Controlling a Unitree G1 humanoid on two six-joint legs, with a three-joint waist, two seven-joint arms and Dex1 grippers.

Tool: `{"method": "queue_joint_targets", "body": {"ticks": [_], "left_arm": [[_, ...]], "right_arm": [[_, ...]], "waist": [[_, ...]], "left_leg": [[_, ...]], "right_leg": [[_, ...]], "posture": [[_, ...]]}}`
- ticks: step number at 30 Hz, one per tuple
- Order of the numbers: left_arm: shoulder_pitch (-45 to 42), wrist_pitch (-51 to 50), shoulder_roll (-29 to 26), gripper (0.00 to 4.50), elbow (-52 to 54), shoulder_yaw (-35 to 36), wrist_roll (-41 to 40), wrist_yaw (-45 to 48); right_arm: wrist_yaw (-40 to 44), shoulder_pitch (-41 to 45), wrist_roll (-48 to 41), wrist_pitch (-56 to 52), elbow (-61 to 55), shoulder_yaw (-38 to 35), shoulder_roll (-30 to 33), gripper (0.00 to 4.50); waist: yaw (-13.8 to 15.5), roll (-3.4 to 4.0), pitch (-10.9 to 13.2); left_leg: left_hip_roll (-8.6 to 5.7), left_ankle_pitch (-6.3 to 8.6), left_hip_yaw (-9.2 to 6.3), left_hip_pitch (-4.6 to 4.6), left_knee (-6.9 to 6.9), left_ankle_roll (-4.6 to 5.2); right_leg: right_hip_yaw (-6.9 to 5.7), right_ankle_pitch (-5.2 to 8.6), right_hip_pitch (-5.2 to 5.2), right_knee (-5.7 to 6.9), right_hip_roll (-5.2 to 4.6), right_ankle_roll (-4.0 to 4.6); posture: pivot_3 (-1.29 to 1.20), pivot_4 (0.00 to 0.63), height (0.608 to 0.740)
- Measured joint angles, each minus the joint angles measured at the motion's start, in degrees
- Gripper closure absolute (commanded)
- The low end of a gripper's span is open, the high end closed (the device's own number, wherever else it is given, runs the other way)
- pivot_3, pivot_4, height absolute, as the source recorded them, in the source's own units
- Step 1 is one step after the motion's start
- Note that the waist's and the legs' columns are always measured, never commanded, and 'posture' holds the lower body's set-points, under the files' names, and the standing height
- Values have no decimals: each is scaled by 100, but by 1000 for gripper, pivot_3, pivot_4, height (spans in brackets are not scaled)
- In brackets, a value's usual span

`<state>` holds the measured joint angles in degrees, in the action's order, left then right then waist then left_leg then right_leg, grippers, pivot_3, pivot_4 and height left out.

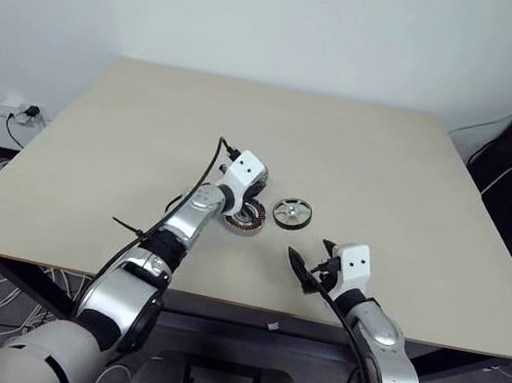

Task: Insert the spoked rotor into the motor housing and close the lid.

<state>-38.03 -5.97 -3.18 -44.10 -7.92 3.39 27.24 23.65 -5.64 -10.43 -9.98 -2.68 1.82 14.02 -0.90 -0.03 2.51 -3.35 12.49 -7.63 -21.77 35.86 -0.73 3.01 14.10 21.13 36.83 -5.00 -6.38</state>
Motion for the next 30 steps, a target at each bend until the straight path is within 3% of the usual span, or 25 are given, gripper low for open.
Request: {"method": "queue_joint_targets", "body": {"ticks": [12, 30], "left_arm": [[437, -391, -214, 4458, 455, -72, 7, 108], [116, -163, 19, 4458, -531, -221, 138, 2]], "right_arm": [[12, 66, -2, -53, -8, 6, -17, 0], [-23, -16, 0, -55, -73, 2, -17, 0]], "waist": [[24, 0, 0], [22, 0, 0]], "left_leg": [[-1, 0, -4, 2, 8, 0], [-1, 0, -3, 1, 8, 1]], "right_leg": [[-1, -1, -2, 1, 1, -1], [-1, -1, -4, 0, 1, -1]], "posture": [[0, 0, 740], [0, 0, 740]]}}
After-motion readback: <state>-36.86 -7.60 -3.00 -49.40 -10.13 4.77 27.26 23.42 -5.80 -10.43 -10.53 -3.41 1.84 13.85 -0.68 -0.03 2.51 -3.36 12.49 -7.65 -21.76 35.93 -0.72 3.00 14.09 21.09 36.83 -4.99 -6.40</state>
